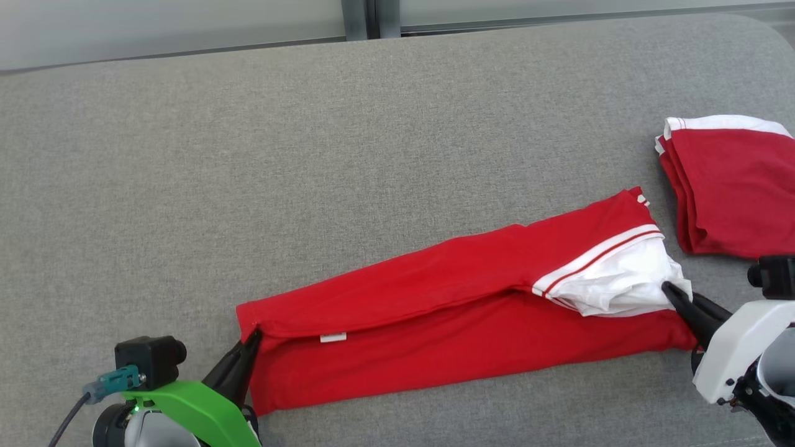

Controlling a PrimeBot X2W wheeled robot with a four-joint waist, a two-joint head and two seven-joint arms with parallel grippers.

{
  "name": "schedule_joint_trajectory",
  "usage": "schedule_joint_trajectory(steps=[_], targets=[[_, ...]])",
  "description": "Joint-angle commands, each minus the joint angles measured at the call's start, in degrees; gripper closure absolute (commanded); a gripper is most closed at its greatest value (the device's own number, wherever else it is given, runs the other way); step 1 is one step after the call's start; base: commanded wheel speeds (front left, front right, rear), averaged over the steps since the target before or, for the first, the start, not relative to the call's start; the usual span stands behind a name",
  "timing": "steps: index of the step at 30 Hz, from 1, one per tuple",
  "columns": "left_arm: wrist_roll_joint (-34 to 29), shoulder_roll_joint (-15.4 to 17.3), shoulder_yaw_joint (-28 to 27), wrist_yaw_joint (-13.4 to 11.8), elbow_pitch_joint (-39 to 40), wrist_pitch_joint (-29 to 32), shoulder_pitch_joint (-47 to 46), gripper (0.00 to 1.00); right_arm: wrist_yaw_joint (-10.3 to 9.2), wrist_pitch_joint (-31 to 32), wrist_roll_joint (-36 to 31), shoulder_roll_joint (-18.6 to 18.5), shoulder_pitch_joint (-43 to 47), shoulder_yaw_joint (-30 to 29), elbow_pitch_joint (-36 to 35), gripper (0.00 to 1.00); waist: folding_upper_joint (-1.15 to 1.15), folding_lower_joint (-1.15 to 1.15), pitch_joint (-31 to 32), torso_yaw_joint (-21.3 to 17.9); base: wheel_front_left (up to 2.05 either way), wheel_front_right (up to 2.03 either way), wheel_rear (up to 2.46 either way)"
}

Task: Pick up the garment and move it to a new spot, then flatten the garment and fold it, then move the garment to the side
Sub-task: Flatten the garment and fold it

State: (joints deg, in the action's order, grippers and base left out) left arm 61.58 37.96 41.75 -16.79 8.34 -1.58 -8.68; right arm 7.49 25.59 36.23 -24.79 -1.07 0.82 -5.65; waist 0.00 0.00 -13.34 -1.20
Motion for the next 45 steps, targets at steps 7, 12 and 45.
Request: schedule_joint_trajectory(steps=[7,12,45], targets=[[-0.7,-0.87,1.25,0.89,-5.16,-0.9,1.18,0.0,-0.02,0.51,-1.8,-0.72,0.87,1.15,1.78,0.0,0.0,0.0,0.48,-0.17,0.0,0.0,0.0],[-3.29,1.76,2.39,-1.98,-3.82,-0.95,3.61,0.0,-0.01,5.65,0.74,-1.79,2.17,-2.59,-3.58,0.0,0.0,0.0,0.67,-0.9,0.0,0.0,0.0],[-26.77,-14.97,-22.2,2.68,-1.59,-13.6,11.71,0.0,0.01,20.88,1.85,1.79,-14.98,-1.3,21.53,1.0,0.0,0.0,-2.91,5.56,0.0,0.0,0.0]])
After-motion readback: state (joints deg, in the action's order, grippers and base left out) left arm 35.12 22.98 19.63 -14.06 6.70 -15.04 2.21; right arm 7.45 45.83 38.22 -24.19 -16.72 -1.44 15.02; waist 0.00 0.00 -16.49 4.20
